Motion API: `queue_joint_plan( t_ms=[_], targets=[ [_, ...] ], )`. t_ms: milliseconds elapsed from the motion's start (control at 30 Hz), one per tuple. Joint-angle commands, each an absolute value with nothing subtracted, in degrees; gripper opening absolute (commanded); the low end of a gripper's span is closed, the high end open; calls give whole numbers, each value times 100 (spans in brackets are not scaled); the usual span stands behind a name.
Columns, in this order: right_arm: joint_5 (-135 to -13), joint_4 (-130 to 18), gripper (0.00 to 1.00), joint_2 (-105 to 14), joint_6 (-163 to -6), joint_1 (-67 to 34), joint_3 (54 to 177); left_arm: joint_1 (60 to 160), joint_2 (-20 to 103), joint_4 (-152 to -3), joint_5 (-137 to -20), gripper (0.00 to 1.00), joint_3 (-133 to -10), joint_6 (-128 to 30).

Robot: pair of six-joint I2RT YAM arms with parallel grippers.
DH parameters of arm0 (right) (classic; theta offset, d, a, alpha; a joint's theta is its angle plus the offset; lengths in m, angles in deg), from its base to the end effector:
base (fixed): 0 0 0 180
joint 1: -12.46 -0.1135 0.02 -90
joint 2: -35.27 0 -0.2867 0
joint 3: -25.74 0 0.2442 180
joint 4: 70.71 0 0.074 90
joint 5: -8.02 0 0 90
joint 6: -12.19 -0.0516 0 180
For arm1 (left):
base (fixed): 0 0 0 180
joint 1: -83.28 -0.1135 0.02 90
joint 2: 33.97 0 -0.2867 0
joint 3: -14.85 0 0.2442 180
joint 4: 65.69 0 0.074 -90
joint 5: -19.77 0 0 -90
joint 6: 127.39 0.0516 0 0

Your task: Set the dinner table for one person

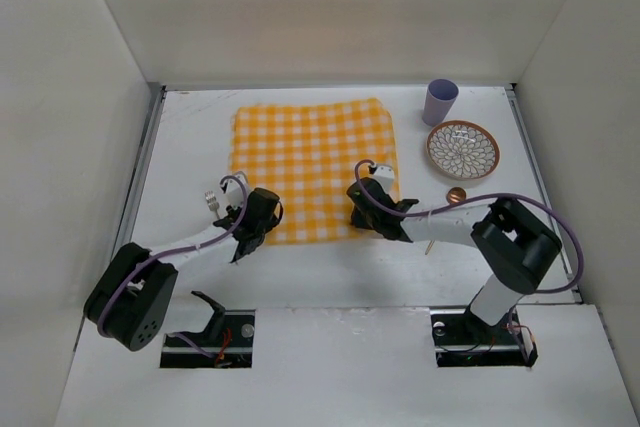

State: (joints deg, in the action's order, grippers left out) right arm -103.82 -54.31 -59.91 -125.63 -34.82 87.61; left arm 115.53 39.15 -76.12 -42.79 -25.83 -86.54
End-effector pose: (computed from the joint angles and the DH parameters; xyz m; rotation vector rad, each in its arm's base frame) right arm 0.2372 0.2285 0.1719 0.1794 2.3762 0.3339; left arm 0.2077 -0.1030 0.1754 -0.5589 2.1567 -0.2201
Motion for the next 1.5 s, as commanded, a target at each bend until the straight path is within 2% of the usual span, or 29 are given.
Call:
queue_joint_plan(
  t_ms=[0, 367, 600, 667, 767, 867, 1000, 1033, 1100, 1133, 1200, 1233, 1333, 1467],
  targets=[
    [-10403, -5429, 26, -5738, -12606, -3530, 8726, 11636, 3854, -7658, -4289, 39, -2557, -8591],
    [-10763, -5042, 25, -4683, -13151, -3636, 7522, 11979, 2871, -8175, -4325, 39, -2021, -8802],
    [-10790, -4744, 26, -4094, -13239, -3794, 7503, 12076, 2325, -8554, -4237, 40, -2125, -8723],
    [-10808, -4656, 31, -3866, -13204, -3820, 7582, 12050, 2237, -8554, -4237, 41, -2283, -8592],
    [-10817, -4567, 47, -3252, -13064, -3742, 7749, 12102, 2009, -8414, -4219, 41, -2591, -8328],
    [-10773, -4725, 57, -2601, -12722, -3181, 7916, 12277, 1824, -7827, -4210, 41, -2820, -7854],
    [-10483, -5015, 59, -2222, -12449, -1873, 8057, 12717, 1832, -6413, -4175, 26, -2715, -7282],
    [-10413, -5059, 59, -2221, -12414, -1460, 8075, 12796, 1893, -6062, -4106, 23, -2636, -7220],
    [-10325, -5129, 50, -2248, -12387, -669, 8066, 12876, 2016, -5516, -3982, 21, -2426, -7220],
    [-10298, -5217, 41, -2309, -12343, -265, 8023, 12893, 2104, -5174, -3973, 21, -2285, -7229],
    [-10193, -5331, 17, -2449, -12273, 465, 7987, 12832, 2271, -4698, -3991, 21, -2065, -7246],
    [-10140, -5384, 12, -2546, -12281, 791, 7961, 12806, 2367, -4513, -3991, 21, -1986, -7246],
    [-9799, -5376, 9, -2827, -12238, 1233, 8092, 12753, 2640, -4143, -3964, 25, -1862, -7167],
    [-9393, -4991, 12, -2863, -11939, 182, 8242, 12560, 2904, -3625, -4017, 27, -1678, -7070]
  ],
)
